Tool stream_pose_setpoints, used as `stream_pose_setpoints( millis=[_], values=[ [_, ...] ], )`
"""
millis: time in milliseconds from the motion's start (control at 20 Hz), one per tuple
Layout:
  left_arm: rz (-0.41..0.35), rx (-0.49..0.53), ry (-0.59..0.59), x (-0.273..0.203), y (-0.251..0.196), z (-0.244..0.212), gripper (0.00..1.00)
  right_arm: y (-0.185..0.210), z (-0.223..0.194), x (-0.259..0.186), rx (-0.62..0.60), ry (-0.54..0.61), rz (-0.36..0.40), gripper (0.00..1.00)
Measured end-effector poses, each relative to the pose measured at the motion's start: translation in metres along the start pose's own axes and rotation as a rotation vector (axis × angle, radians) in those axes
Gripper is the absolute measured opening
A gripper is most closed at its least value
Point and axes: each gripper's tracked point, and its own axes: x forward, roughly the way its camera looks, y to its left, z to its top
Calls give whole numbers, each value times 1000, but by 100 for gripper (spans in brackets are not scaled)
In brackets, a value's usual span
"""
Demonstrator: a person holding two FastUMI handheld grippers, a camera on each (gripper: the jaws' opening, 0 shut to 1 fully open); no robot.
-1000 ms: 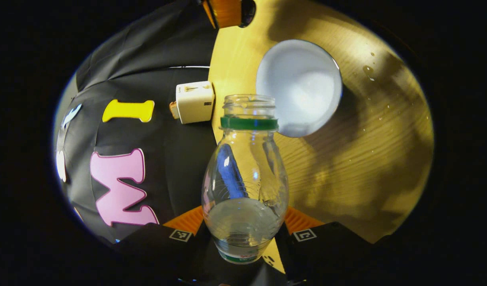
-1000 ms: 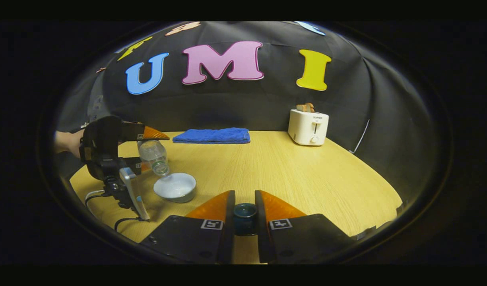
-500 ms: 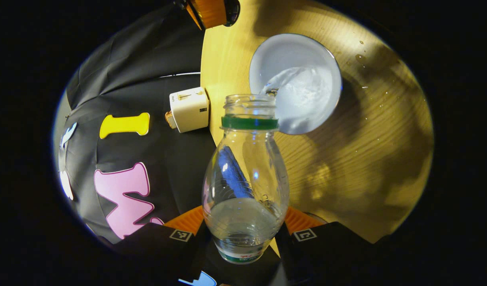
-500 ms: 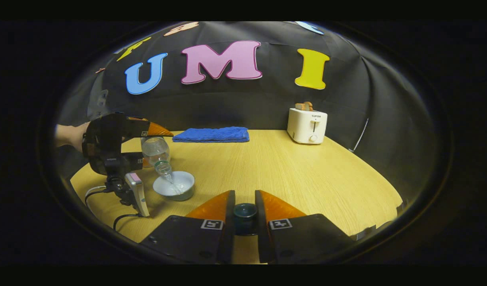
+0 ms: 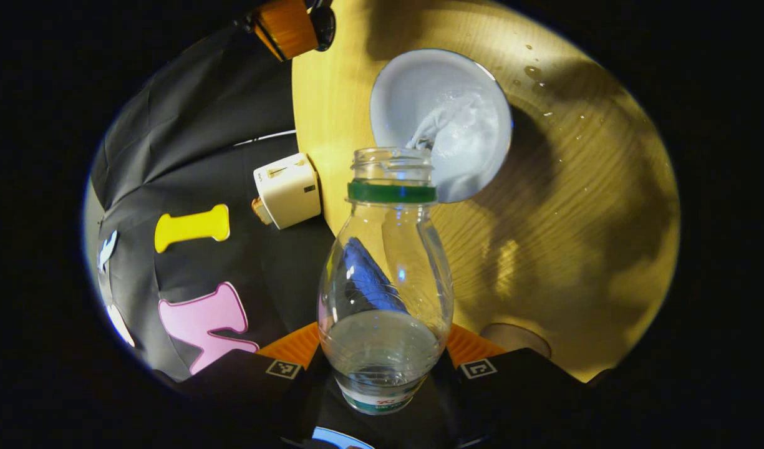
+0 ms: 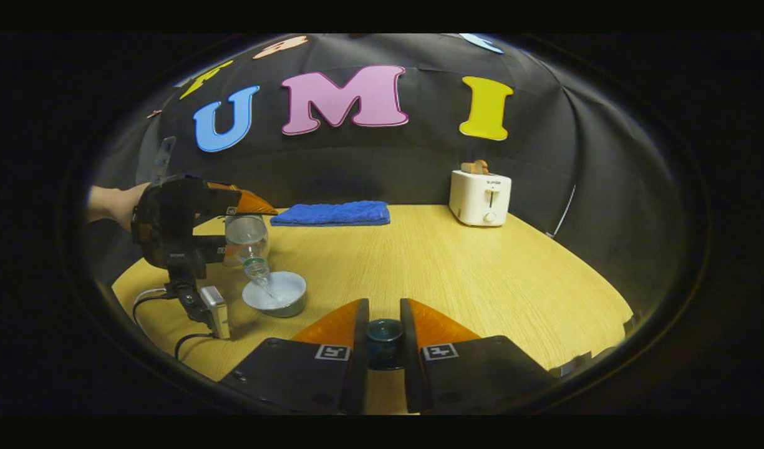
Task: Open the teacup lid with one hand, grasp the water bottle and pour water into the teacup with the other hand; after pouring, place the water bottle on the coaster and then close the teacup lid.
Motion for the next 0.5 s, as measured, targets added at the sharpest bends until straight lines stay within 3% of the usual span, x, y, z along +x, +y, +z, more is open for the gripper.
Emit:
stream_pose_setpoints(
  millis=[200,250,300,400,500],
  values=[
    [-1,82,-33,-1,9,7,77,-1,-1,-4,17,-2,-5,28],
    [-2,101,-39,0,12,8,77,-1,-1,-5,23,-3,-7,22],
    [-2,121,-50,0,13,11,77,0,-1,-5,26,-3,-7,33],
    [0,154,-58,1,20,11,77,0,-1,-8,25,-3,-4,25],
    [-2,180,-61,1,24,11,77,-2,0,-10,20,-5,-3,33]
  ],
)
